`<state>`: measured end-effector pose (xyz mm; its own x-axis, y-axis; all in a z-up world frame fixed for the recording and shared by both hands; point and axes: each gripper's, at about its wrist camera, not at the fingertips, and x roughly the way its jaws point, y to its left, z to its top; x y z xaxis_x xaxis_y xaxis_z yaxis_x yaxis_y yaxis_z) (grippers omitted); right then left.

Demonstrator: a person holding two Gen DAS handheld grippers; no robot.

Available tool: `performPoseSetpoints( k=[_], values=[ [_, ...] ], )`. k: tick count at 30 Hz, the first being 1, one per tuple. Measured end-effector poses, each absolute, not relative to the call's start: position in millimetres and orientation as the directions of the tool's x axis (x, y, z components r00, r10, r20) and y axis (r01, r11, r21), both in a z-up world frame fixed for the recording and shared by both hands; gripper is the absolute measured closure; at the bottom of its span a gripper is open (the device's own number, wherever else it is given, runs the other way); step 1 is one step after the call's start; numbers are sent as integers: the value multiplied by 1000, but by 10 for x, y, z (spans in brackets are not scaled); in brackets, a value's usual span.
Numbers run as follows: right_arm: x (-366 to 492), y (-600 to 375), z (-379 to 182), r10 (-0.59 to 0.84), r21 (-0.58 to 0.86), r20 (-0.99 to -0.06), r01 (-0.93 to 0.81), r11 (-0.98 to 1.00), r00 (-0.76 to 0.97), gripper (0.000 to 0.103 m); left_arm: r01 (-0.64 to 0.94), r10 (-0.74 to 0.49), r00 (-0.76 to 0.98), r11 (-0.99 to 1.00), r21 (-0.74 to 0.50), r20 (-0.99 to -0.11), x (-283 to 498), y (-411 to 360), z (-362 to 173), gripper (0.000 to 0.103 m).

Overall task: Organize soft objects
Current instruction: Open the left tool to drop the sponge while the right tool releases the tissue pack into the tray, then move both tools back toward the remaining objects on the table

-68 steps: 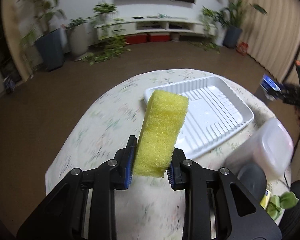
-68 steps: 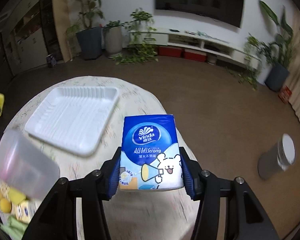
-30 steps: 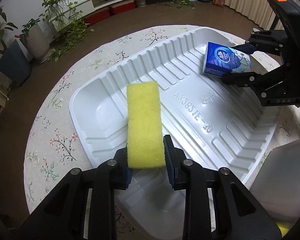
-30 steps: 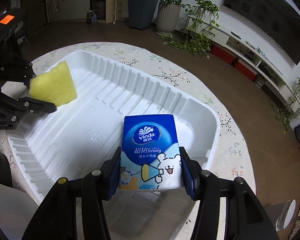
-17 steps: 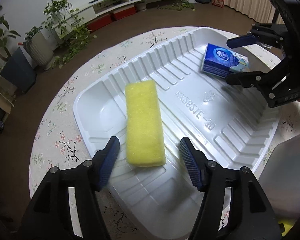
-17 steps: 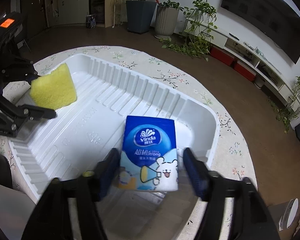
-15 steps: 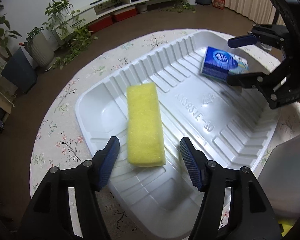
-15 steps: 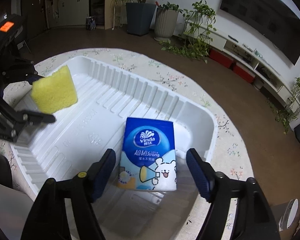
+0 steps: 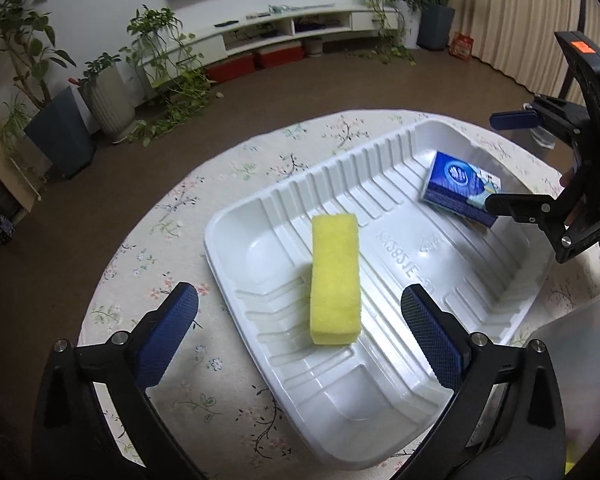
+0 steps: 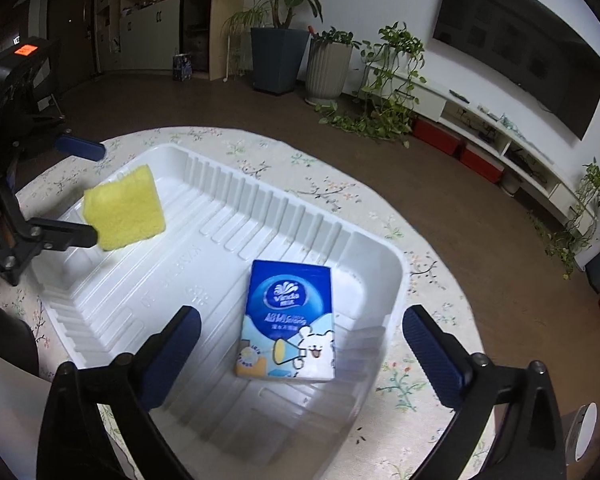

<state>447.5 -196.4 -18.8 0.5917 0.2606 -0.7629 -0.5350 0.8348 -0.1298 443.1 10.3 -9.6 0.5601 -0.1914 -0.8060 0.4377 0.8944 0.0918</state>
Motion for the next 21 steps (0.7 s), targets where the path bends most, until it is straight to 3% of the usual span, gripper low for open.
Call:
performPoseSetpoints(
  k=[6, 21],
  values=[
    [4480, -2041, -112, 251, -131, -742, -502, 855, 622, 0, 423, -175, 590, 899, 116, -788, 4387, 140, -38, 0],
    [4282, -2779, 275, 195, -64, -684, -324, 944, 703, 0, 242, -178, 689, 970, -8, -703, 3880, 904, 392, 0]
  ],
)
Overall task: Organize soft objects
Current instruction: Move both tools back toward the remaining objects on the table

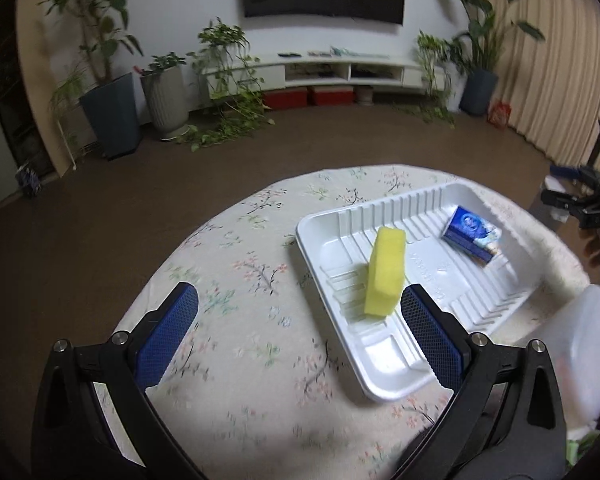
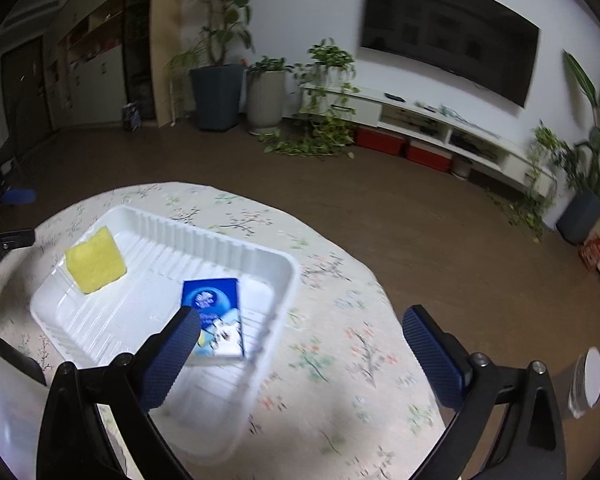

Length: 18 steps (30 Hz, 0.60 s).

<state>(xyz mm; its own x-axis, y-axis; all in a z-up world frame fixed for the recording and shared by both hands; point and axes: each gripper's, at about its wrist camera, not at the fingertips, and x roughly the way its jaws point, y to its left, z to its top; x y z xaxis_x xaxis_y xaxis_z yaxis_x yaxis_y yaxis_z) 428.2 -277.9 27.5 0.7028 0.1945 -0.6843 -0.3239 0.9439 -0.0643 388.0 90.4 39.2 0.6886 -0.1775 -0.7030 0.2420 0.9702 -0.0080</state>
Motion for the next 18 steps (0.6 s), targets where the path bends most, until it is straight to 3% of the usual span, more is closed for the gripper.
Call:
performPoseSetpoints(
  k=[18],
  values=[
    [2871, -3720, 408, 171, 73, -668, -165, 984, 724, 0, 145, -200, 755, 980, -139, -625, 2008, 1307, 446, 0]
  ],
)
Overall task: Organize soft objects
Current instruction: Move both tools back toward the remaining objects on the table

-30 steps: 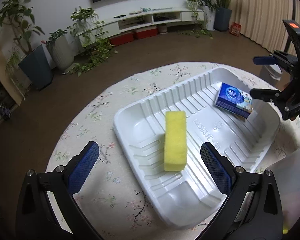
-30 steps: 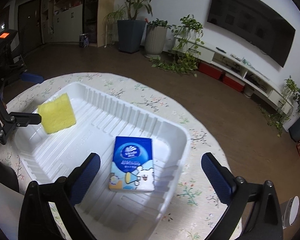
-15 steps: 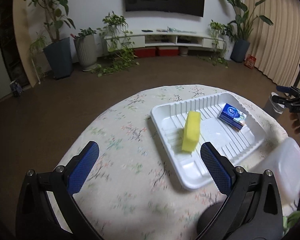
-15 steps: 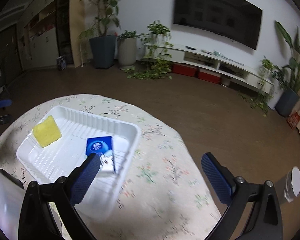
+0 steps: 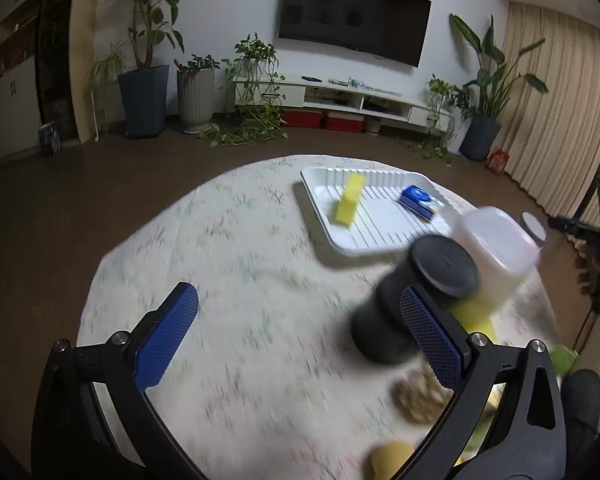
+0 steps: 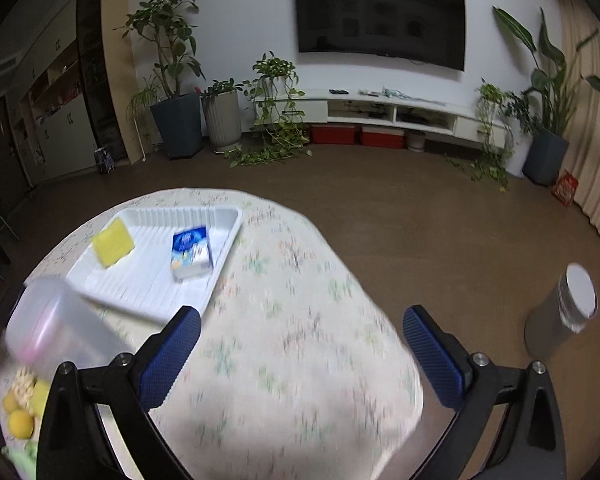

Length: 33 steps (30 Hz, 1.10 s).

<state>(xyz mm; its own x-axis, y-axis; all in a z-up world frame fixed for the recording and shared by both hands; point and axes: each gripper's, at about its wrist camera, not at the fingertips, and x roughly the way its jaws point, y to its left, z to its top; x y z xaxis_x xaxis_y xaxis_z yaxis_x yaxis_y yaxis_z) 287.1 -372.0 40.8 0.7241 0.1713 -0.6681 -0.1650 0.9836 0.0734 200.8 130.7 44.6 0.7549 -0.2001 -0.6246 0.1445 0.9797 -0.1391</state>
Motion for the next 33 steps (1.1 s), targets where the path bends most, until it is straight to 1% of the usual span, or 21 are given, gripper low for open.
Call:
performPoseSetpoints(
  k=[4, 7, 11, 15, 18, 23, 25, 29, 33],
  values=[
    [2368, -3727, 314, 217, 140, -673, -167, 976, 707, 0, 161, -223, 785, 974, -158, -578, 1474, 1262, 470, 0],
    [2000, -3617, 256, 265, 177, -671, -198, 964, 692, 0, 177, -242, 792, 970, -168, -561, 1182, 1191, 460, 0],
    [1615, -3409, 205, 328, 229, -663, -235, 945, 673, 0, 188, -270, 785, 961, -201, -557, 825, 1037, 403, 0],
    [1182, -3079, 204, 409, 278, -630, -300, 913, 660, 0, 194, -292, 771, 954, -228, -566, 549, 874, 308, 0],
    [888, -2782, 179, 431, 254, -617, -352, 901, 658, 0, 197, -307, 748, 949, -244, -589, 394, 723, 170, 0],
    [503, -2344, -2, 418, 189, -615, -390, 901, 669, 0, 169, -313, 688, 946, -276, -654, 330, 603, -125, 0],
    [470, -2209, -82, 404, 170, -628, -389, 905, 665, 0, 169, -320, 672, 944, -283, -667, 316, 563, -191, 0],
    [552, -2059, -148, 366, 116, -660, -392, 913, 656, 0, 169, -299, 671, 953, -253, -679, 344, 552, -209, 0],
    [683, -2067, -141, 359, 128, -669, -375, 918, 651, 0, 137, -287, 674, 954, -266, -681, 421, 660, -193, 0]
  ],
)
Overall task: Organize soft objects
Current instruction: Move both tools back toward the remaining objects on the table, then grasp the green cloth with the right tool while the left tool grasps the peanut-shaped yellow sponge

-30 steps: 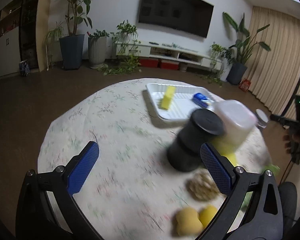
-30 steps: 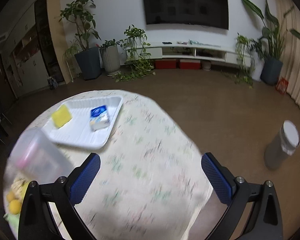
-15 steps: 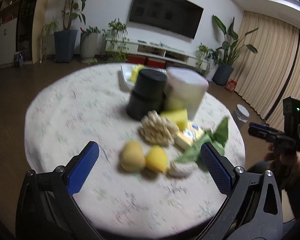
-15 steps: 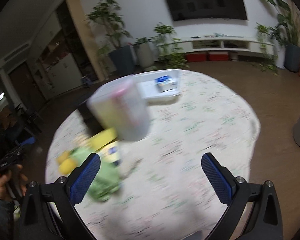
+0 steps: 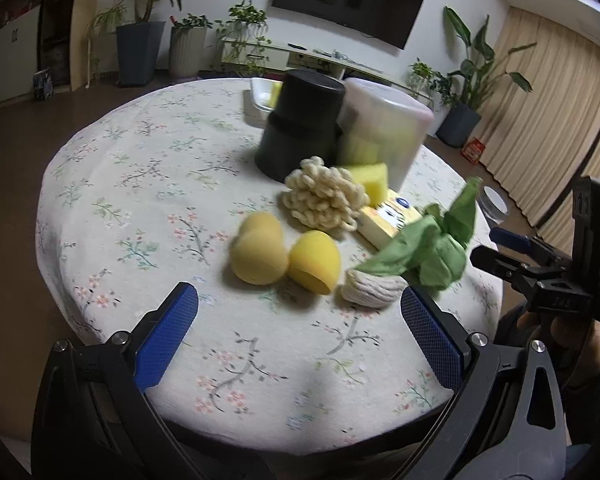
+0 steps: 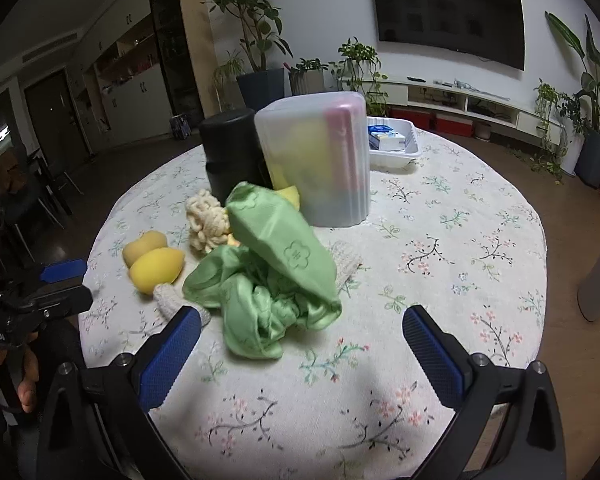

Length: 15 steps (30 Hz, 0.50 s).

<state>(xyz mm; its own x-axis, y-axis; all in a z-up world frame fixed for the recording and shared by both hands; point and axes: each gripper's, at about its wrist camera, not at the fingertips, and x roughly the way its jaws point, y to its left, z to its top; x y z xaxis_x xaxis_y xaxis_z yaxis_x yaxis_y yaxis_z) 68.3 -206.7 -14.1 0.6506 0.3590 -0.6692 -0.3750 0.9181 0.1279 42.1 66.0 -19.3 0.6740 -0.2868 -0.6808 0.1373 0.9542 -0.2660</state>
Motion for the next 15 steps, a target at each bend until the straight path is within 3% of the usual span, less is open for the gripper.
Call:
performPoseSetpoints(
  k=[15],
  values=[
    [992, -1779, -317, 369, 121, -690, -403, 907, 623, 0, 133, -299, 643, 950, -281, -705, 594, 686, -269, 0]
  ],
)
